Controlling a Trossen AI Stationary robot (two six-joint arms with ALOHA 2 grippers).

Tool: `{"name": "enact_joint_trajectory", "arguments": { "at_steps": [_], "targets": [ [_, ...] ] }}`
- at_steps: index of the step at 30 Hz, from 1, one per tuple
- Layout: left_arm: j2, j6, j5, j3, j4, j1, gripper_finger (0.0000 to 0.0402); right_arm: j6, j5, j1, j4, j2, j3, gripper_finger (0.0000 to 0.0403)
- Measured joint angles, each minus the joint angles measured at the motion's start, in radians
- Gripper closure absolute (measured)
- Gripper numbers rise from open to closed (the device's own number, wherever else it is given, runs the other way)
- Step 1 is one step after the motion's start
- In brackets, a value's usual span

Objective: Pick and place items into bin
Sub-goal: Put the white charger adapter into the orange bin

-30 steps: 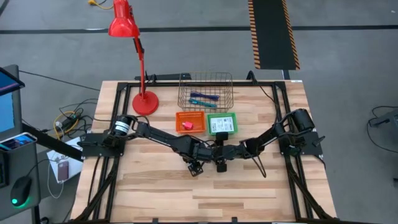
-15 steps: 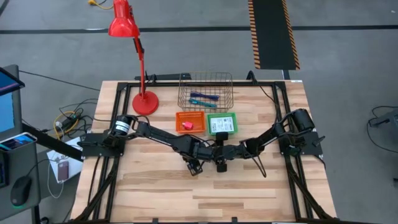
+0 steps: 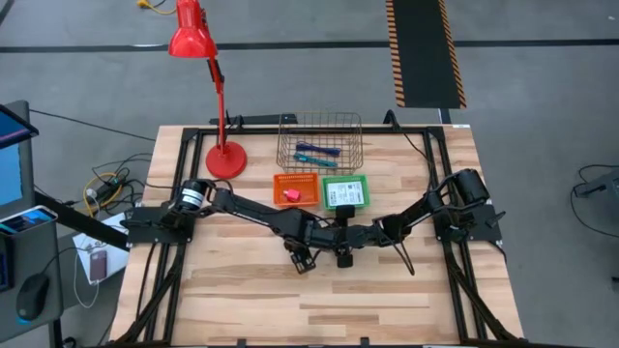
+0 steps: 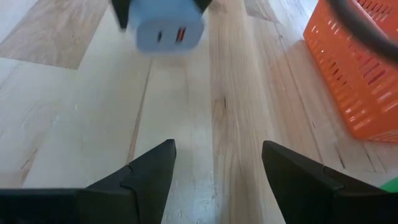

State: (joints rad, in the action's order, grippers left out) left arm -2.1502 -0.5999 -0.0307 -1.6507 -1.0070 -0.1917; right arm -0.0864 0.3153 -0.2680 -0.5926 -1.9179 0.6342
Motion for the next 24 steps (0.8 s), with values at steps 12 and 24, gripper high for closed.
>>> {"name": "enact_joint_trajectory", "arguments": {
  "at_steps": [12, 24],
  "targets": [
    [0.003, 0.054, 0.267, -0.287, -0.398, 0.027, 0.0220, 0.000, -0.001, 0.000, 0.000, 0.000, 0.000, 0.0162],
    [0.005, 0.235, 0.459, -0.427, -0.504, 0.188, 0.0220, 0.000, -0.002, 0.000, -0.002, 0.000, 0.000, 0.0162]
  ]
}}
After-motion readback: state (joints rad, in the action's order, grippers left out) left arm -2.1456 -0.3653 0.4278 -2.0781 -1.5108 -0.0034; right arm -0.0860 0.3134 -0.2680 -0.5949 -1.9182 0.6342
